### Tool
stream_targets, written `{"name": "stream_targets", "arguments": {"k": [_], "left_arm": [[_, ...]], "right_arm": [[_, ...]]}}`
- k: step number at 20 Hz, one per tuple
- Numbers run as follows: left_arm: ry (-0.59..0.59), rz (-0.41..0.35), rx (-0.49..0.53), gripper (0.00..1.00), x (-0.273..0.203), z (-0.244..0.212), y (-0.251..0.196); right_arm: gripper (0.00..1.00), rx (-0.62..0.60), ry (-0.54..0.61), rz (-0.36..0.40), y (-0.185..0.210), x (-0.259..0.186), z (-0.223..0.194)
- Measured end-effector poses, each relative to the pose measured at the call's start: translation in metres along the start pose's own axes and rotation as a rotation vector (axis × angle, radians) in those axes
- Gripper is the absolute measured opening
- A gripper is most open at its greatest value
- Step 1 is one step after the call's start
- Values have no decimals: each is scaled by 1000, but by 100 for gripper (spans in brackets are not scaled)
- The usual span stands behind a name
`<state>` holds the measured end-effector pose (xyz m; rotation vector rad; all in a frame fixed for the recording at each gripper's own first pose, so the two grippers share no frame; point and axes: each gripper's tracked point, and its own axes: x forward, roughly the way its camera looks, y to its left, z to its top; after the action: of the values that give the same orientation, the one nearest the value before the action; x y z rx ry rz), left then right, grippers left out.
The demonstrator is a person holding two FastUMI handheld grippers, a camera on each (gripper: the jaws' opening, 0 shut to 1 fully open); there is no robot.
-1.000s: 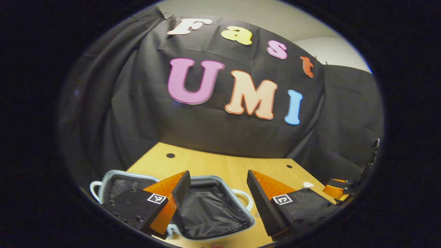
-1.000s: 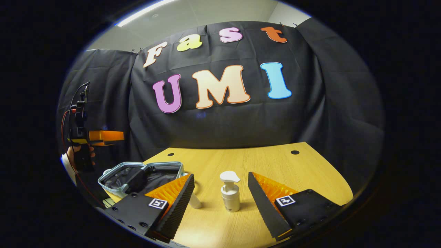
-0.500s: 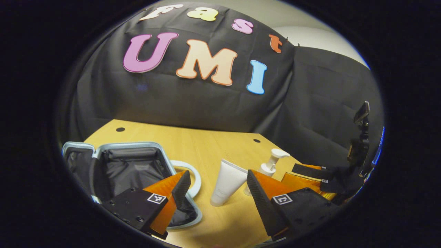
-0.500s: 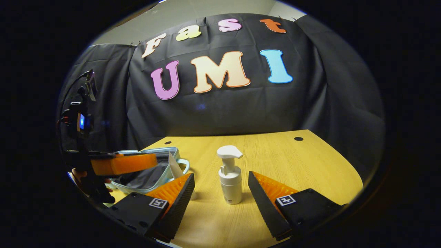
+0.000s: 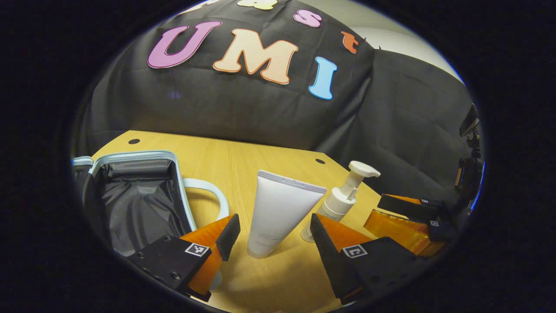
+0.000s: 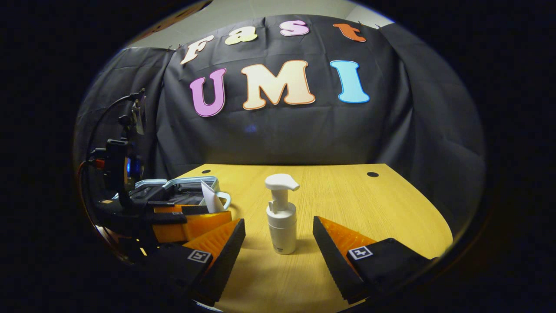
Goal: First open the suitcase, pack the skin care products into it, and then close the suitcase.
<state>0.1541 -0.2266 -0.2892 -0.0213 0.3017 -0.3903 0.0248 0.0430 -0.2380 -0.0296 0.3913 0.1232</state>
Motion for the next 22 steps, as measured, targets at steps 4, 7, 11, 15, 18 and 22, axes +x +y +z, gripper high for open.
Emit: {"name": "stream_targets", "arguments": {"k": [4,7,11,15,18,22], "left_arm": [[27,39,12,86,14,-9,4],[32,57,35,62,18,-9,7],[48,41,6,52,15,-7,8],[14,-1,-59,52,0,20,1],[0,0,-52,52,-14,39,3],[0,26,-64,52,-36,56,17]], "right_arm": [[98,-1,6,-8,-7,1,-4],[98,7,21,-15,-11,6,-9],[98,15,57,-9,-10,18,-21],[98,5,88,11,-4,34,-31],[95,-8,105,17,-1,51,-38],[96,-11,120,17,2,69,-46]]}}
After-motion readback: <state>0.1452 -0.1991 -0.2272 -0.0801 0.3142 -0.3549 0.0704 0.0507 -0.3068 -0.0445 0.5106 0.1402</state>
